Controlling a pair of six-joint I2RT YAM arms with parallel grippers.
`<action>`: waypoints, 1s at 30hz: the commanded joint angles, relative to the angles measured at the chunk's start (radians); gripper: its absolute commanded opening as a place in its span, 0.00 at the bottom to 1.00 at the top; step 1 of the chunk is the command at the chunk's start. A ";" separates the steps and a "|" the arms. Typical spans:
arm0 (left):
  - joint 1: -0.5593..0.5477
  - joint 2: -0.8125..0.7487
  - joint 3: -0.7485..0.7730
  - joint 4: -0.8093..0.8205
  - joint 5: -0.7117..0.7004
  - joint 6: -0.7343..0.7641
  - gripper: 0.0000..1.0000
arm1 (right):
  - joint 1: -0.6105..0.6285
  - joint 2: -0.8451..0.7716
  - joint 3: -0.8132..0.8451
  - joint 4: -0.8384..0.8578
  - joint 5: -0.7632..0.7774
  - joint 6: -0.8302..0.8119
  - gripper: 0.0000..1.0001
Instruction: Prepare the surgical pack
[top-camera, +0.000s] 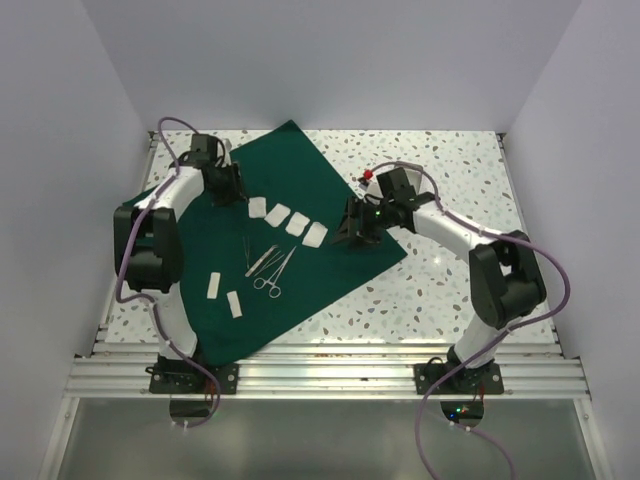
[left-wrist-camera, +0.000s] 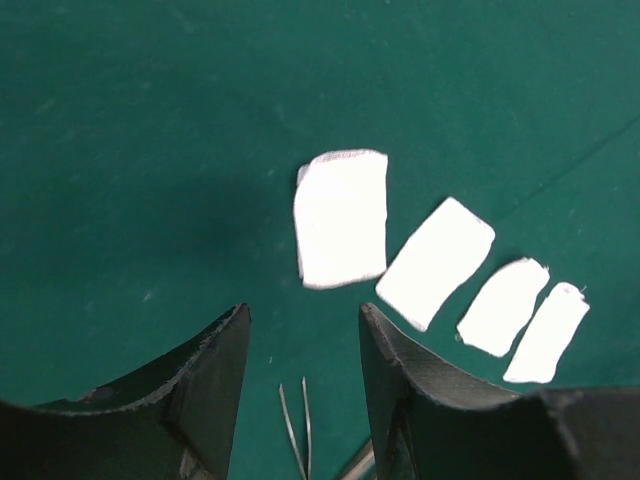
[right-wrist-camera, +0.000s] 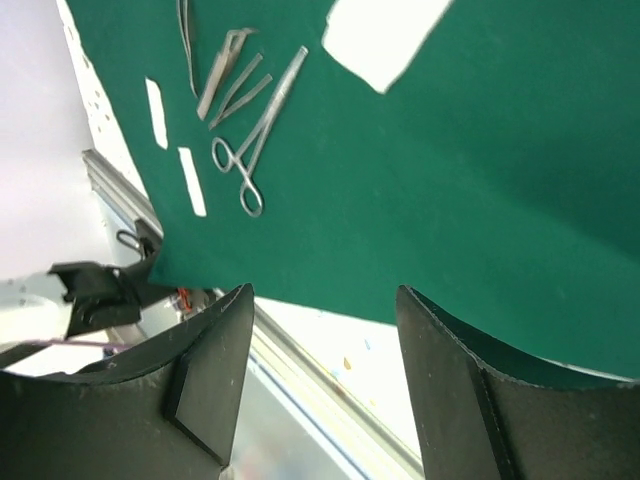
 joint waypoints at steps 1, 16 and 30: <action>0.000 0.067 0.054 0.067 0.100 0.048 0.51 | -0.060 -0.085 -0.041 -0.048 -0.071 -0.041 0.63; 0.015 0.208 0.083 0.116 0.174 0.000 0.41 | -0.209 -0.131 -0.101 -0.074 -0.105 -0.075 0.62; 0.014 0.241 0.068 0.144 0.206 -0.040 0.27 | -0.209 -0.112 -0.104 -0.059 -0.106 -0.075 0.62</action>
